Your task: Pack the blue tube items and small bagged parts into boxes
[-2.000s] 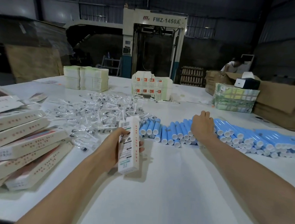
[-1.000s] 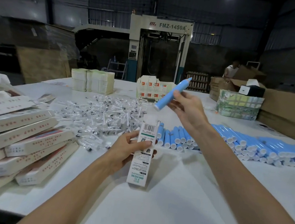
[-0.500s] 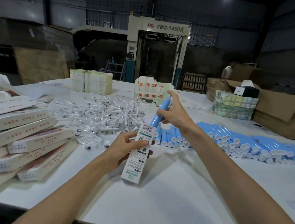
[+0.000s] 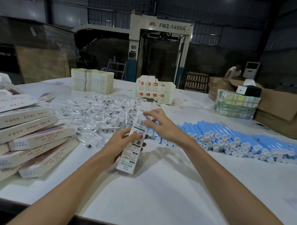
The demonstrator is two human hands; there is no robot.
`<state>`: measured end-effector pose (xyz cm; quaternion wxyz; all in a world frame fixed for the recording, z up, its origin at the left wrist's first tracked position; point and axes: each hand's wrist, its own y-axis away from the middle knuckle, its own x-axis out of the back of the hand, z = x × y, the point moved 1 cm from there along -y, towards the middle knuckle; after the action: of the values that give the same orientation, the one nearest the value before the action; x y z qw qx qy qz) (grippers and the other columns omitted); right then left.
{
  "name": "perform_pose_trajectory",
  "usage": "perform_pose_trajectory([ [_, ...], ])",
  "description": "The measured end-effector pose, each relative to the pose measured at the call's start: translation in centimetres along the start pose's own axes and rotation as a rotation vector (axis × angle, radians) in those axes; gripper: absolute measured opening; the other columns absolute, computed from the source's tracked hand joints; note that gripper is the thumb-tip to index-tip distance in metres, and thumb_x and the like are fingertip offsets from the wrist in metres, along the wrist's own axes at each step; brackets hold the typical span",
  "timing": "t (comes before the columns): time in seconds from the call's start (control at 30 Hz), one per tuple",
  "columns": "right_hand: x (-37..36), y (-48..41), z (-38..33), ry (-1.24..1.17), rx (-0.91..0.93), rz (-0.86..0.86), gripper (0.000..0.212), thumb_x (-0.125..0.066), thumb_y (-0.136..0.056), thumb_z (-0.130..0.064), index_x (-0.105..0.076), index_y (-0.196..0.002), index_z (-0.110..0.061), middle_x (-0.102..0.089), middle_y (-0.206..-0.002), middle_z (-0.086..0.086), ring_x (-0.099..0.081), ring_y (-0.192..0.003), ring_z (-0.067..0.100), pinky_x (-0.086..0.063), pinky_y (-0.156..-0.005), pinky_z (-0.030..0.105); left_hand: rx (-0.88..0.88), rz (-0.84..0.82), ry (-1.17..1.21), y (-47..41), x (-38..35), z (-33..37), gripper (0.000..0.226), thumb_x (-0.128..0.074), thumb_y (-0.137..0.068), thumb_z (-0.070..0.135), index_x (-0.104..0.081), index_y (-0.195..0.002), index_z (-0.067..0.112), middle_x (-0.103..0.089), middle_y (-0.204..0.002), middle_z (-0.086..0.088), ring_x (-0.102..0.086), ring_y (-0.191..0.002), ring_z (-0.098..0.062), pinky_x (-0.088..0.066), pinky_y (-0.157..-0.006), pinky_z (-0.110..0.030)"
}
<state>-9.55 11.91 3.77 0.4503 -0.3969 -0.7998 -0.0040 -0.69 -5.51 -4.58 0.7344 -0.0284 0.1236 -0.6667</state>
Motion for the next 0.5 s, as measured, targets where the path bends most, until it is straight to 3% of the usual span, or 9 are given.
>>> perform_pose_trajectory([
  [0.1, -1.6, 1.2, 1.4, -0.119, 0.014, 0.144, 0.049, -0.054, -0.109, -0.031, -0.043, -0.156, -0.022, -0.042, -0.137, -0.003, -0.054, -0.113, -0.001, -0.046, -0.095, 0.017, -0.057, 0.104, -0.001, 0.1, 1.3, 1.1, 0.051, -0.082, -0.089, 0.038, -0.070, -0.133, 0.017, -0.081, -0.115, -0.013, -0.081, -0.096, -0.031, -0.066, -0.072, -0.035],
  [0.2, -2.9, 1.8, 3.5, -0.083, -0.029, 0.254, 0.032, -0.055, -0.108, -0.021, -0.059, -0.139, -0.014, -0.052, -0.124, 0.000, -0.056, -0.101, 0.006, -0.044, -0.091, 0.025, -0.114, 0.267, 0.071, 0.1, 3.7, 2.3, 0.044, -0.079, -0.092, 0.035, -0.070, -0.128, 0.012, -0.082, -0.112, -0.013, -0.082, -0.087, -0.027, -0.067, -0.067, -0.034],
  [0.27, -4.3, 2.1, 4.6, 0.039, -0.008, 0.164, 0.028, -0.055, -0.108, -0.019, -0.063, -0.134, -0.011, -0.055, -0.118, -0.001, -0.056, -0.101, 0.012, -0.040, -0.091, 0.025, -0.151, 0.332, 0.169, 0.0, 4.7, 2.6, 0.033, -0.075, -0.099, 0.026, -0.071, -0.127, 0.009, -0.082, -0.113, -0.013, -0.082, -0.086, -0.024, -0.066, -0.068, -0.032],
  [0.4, -7.3, 1.7, 4.6, 0.274, 0.093, -0.025, 0.035, -0.052, -0.109, -0.035, -0.062, -0.136, -0.015, -0.058, -0.129, 0.002, -0.049, -0.121, 0.018, -0.042, -0.101, 0.036, -0.160, 0.381, 0.182, 0.0, 4.7, 2.5, 0.032, -0.073, -0.102, 0.021, -0.070, -0.130, 0.008, -0.081, -0.115, -0.013, -0.082, -0.088, -0.023, -0.066, -0.068, -0.031],
  [0.5, -9.3, 1.2, 3.7, 0.526, 0.205, -0.094, 0.040, -0.049, -0.107, -0.043, -0.068, -0.127, -0.014, -0.060, -0.124, 0.006, -0.050, -0.115, 0.023, -0.042, -0.093, 0.039, -0.156, 0.361, 0.186, -0.1, 4.5, 2.1, 0.031, -0.074, -0.101, 0.020, -0.071, -0.129, 0.008, -0.081, -0.116, -0.014, -0.082, -0.094, -0.027, -0.066, -0.071, -0.032],
])
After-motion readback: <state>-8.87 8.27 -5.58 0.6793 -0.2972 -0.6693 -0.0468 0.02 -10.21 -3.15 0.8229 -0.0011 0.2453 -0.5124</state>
